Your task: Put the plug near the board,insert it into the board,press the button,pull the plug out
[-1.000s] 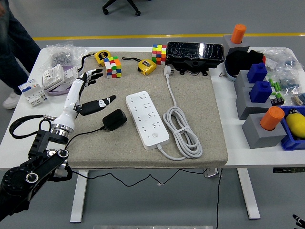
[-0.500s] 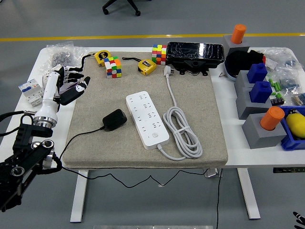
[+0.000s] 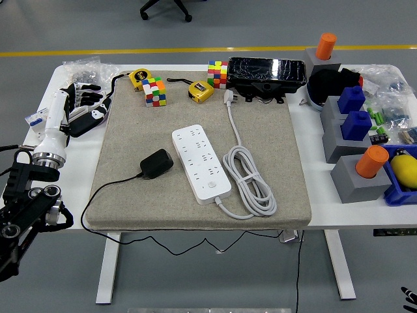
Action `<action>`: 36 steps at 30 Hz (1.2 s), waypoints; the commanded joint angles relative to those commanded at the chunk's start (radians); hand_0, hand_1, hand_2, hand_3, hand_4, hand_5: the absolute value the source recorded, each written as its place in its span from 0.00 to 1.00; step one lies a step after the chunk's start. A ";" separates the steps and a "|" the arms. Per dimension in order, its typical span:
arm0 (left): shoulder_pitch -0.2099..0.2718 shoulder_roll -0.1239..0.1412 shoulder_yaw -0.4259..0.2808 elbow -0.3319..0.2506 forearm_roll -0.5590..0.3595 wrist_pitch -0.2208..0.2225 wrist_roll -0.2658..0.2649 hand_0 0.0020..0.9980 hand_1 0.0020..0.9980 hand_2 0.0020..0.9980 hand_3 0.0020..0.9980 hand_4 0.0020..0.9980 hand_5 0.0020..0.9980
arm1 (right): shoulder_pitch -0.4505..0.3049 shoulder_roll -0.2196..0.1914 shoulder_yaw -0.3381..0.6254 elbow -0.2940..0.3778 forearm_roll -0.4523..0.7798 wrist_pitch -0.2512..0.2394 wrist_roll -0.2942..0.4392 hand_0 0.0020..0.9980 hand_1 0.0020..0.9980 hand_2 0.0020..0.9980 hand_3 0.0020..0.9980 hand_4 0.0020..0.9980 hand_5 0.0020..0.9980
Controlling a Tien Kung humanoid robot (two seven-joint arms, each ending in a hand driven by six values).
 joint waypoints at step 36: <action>0.043 0.036 0.082 -0.030 0.044 -0.042 0.024 0.54 0.52 0.51 0.56 0.72 0.18 | -0.054 0.017 -0.022 -0.013 0.009 -0.003 -0.019 0.53 0.63 0.62 0.55 0.89 0.41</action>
